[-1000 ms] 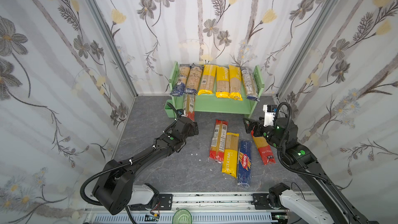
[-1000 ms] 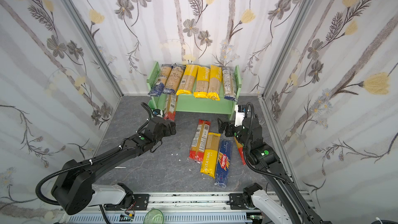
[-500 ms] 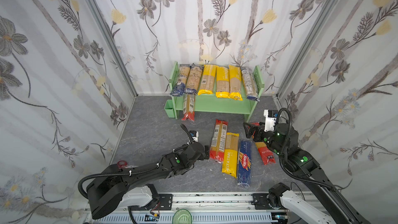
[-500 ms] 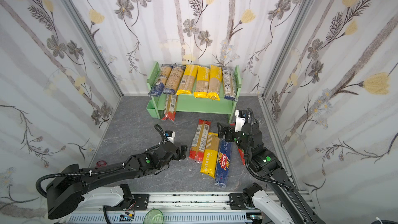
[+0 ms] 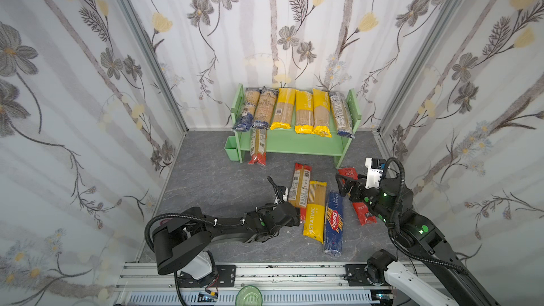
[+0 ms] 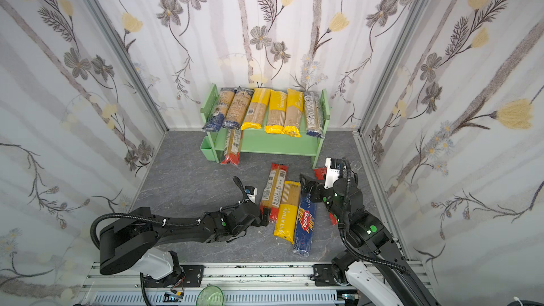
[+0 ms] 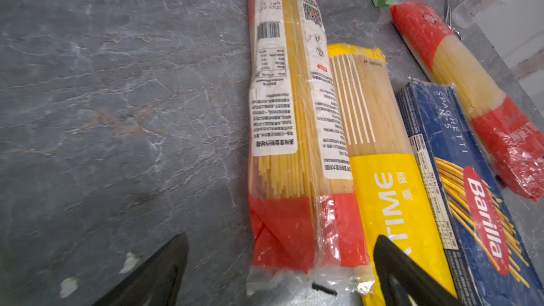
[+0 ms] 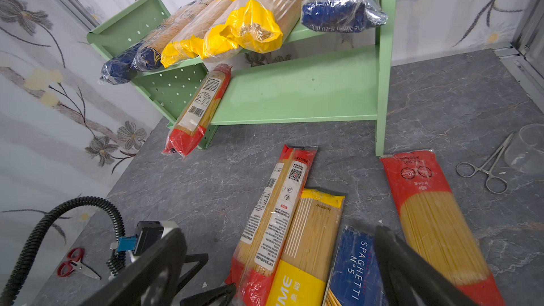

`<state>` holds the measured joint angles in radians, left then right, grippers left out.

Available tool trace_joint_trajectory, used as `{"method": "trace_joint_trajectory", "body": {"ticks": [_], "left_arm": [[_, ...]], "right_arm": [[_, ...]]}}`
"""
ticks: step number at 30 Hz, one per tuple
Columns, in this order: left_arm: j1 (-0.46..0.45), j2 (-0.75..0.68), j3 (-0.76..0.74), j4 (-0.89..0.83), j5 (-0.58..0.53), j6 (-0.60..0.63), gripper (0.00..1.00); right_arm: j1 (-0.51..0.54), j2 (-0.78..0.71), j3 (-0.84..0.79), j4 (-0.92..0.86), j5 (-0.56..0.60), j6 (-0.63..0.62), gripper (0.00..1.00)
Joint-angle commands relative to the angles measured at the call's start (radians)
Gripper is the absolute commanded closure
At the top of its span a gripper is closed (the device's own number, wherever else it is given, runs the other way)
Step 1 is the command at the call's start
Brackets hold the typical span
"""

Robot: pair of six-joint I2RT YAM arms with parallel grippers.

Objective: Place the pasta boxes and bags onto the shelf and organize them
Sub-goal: 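Move the left gripper down to the next white-and-red pack on the table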

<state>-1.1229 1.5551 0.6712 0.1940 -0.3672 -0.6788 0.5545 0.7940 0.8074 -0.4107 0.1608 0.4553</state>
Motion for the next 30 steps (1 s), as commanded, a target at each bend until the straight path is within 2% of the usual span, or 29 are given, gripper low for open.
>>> {"method": "trace_joint_trajectory", "body": {"ticks": [1, 18, 22, 26, 30], "left_arm": [[-0.011, 0.057, 0.036, 0.029, 0.001, 0.019, 0.0], [-0.041, 0.263, 0.129, -0.001, 0.006, 0.001, 0.02], [-0.042, 0.28, 0.138, -0.004, 0.012, 0.01, 0.18], [-0.041, 0.278, 0.137, -0.01, 0.013, 0.023, 0.39], [-0.043, 0.262, 0.132, -0.019, 0.0, 0.037, 0.73]], "right_arm": [[0.002, -0.004, -0.001, -0.013, 0.019, 0.008, 0.0], [0.002, -0.004, -0.022, 0.003, 0.019, 0.004, 0.0], [0.003, -0.004, -0.022, 0.002, 0.019, 0.002, 0.0], [0.003, -0.006, -0.02, 0.003, 0.019, 0.001, 0.0], [0.002, -0.004, -0.02, 0.005, 0.02, 0.0, 0.0]]}}
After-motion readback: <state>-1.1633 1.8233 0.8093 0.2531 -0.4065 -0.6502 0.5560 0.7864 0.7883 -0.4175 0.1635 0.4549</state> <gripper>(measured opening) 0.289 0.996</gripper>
